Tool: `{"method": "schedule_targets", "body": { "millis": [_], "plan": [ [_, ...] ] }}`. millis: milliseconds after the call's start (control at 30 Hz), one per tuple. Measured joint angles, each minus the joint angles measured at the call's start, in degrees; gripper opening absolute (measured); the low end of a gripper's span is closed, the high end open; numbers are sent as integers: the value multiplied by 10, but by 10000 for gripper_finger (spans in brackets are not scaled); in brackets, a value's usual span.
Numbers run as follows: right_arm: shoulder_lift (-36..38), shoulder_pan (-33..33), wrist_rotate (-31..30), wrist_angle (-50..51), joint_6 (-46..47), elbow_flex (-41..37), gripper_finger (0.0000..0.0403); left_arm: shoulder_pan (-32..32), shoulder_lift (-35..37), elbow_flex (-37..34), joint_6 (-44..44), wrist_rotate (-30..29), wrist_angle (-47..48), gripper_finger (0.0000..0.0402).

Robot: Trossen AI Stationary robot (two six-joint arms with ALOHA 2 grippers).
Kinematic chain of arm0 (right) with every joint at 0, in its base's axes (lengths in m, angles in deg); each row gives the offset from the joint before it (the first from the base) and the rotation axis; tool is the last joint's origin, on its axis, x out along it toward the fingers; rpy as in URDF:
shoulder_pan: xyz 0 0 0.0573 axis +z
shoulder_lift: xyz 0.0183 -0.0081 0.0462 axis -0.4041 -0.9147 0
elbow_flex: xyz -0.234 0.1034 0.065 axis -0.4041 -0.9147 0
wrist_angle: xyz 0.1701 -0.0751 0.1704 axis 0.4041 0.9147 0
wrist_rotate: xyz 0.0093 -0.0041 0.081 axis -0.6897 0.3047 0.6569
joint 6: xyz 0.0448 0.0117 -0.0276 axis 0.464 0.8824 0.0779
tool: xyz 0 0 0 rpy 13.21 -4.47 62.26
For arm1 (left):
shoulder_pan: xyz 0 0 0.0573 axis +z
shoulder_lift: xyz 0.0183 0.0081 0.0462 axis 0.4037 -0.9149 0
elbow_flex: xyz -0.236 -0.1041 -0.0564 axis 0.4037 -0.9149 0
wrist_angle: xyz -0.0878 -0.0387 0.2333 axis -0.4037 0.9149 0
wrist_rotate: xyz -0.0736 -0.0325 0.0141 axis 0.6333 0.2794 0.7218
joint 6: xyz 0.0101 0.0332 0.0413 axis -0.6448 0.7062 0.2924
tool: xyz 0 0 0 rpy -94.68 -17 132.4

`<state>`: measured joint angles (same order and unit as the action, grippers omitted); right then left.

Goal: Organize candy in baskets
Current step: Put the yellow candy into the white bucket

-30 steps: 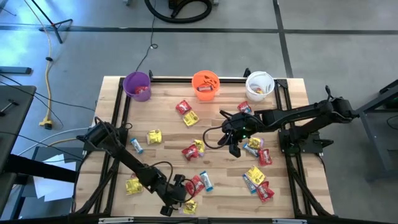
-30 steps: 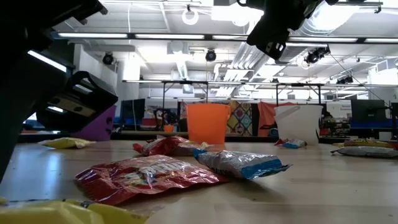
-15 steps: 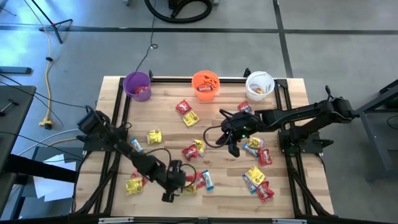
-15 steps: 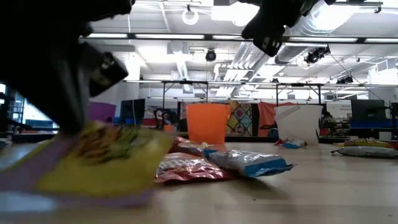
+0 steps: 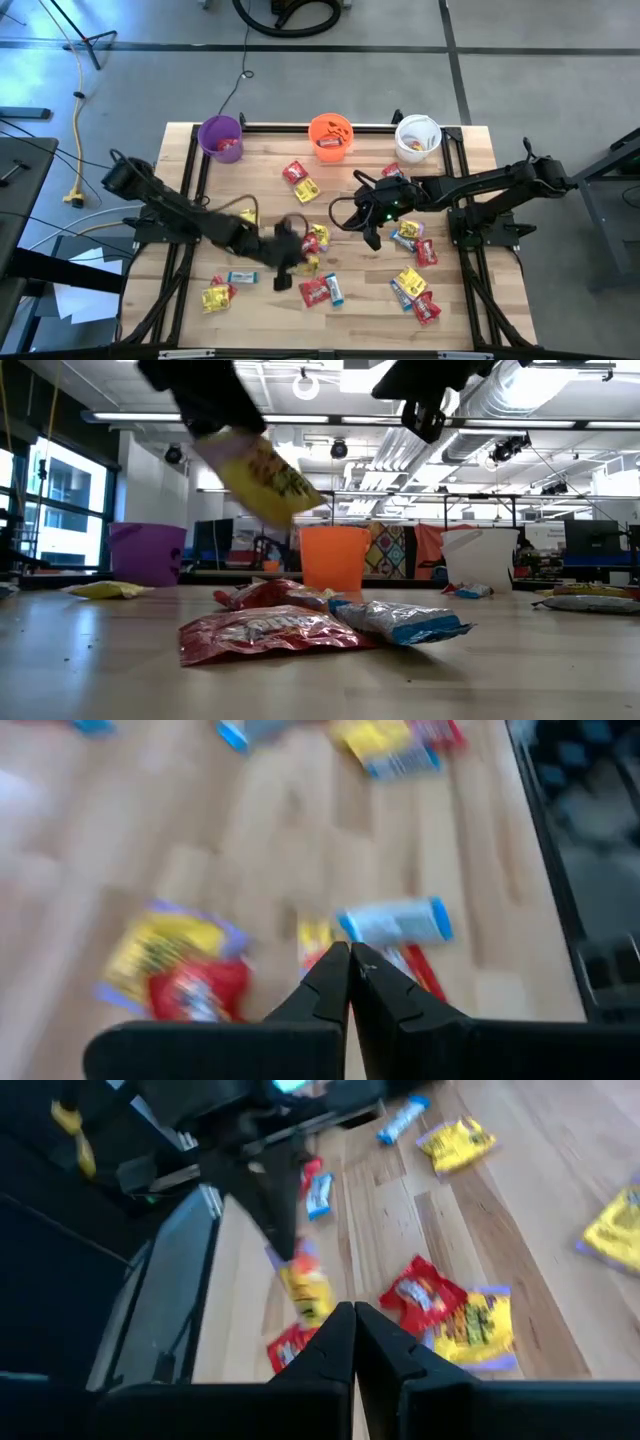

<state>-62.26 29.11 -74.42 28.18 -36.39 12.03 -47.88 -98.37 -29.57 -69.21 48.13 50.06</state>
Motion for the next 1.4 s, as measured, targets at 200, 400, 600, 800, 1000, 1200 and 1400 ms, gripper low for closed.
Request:
{"method": "schedule_targets", "body": {
  "millis": [200,400,600,800,1000,1200,1400],
  "plan": [
    [0,-12,-9,-48,14,0,1,47,45,1,28,-61,-6,0],
    [10,-31,0,-49,53,14,30,74,80,1,31,-55,10,0],
    [22,-39,10,-57,54,53,100,95,114,1,91,-59,18,0],
    [21,-45,-18,-1,4,97,151,118,142,2,130,-35,84,0],
    [-47,-40,-66,14,-14,96,169,124,186,-72,114,-11,107,0],
    [-138,-36,-90,-32,13,96,170,87,270,-208,41,-11,-12,0],
    [-226,-71,-5,-58,134,95,171,43,337,-292,-30,-27,-69,0]
  ]
}}
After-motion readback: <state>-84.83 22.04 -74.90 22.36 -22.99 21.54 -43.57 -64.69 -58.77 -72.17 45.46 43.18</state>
